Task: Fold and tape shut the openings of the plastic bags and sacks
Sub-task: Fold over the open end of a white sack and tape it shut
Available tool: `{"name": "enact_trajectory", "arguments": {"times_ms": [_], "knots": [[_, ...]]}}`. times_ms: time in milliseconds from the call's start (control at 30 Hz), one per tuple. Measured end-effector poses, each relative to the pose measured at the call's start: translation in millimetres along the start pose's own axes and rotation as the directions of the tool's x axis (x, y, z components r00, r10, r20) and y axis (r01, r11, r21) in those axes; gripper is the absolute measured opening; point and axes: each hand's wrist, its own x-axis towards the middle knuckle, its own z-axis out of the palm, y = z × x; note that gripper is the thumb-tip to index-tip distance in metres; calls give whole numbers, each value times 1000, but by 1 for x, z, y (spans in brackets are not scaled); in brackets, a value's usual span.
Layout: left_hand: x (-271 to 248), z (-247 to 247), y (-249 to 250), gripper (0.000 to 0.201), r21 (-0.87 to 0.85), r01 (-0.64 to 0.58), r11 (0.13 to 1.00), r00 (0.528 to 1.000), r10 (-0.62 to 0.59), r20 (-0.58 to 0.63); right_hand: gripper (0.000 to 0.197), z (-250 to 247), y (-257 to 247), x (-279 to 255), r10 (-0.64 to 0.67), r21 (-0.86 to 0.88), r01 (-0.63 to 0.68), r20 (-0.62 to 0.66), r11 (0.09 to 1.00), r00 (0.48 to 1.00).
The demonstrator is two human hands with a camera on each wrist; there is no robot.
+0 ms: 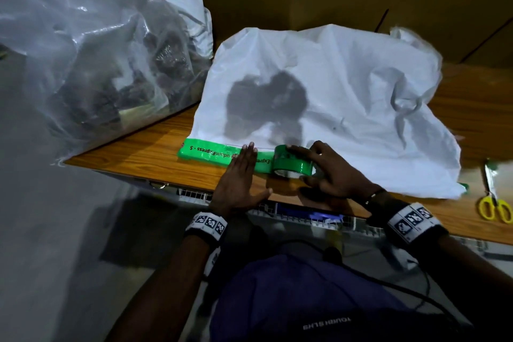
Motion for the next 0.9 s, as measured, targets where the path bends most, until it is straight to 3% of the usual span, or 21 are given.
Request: {"name": "enact_trajectory", "arguments": {"times_ms": [67, 133, 200, 300, 433, 500, 633, 700, 800, 900], "knots": [[1, -1, 3, 113, -7, 2, 1000, 1000, -2, -6, 96, -20, -1, -7, -2, -181, 12, 58, 983, 998], [1, -3, 8, 113, -13, 39, 999, 999, -39, -14, 96, -26, 1, -10, 22, -237, -5, 72, 972, 997], [1, -7, 20, 113, -39, 78, 996, 996, -80, -33, 95, -19, 6, -10, 33, -131, -24, 65, 991, 997], [10, -4, 46, 111, -60, 7, 998, 998, -11, -68, 92, 2, 10, -16, 63, 93, -67, 42, 993, 997], [18, 8, 59, 114, -104, 25, 994, 1000, -27, -12, 83, 16, 8, -15, 91, 163, -86, -24, 983, 996], [18, 7, 55, 113, -82, 22, 996, 1000, -21, 17, 84, 6, 10, -15, 69, 92, -69, 13, 993, 998], [17, 2, 58, 110, -88, 0, 996, 1000, 2, 17, 86, -38, 20, -28, 35, -249, -23, 46, 968, 998], [16, 2, 60, 110, -91, 15, 996, 1000, -14, 18, 87, -52, 24, -37, 40, -291, -20, 64, 956, 997], [16, -1, 70, 111, -85, 40, 996, 999, -42, -16, 90, -44, 28, -49, 42, -76, -40, 27, 996, 999], [24, 8, 93, 112, -76, -41, 996, 997, 36, -62, 87, -20, 26, -57, 95, 119, -91, -33, 989, 995]]}}
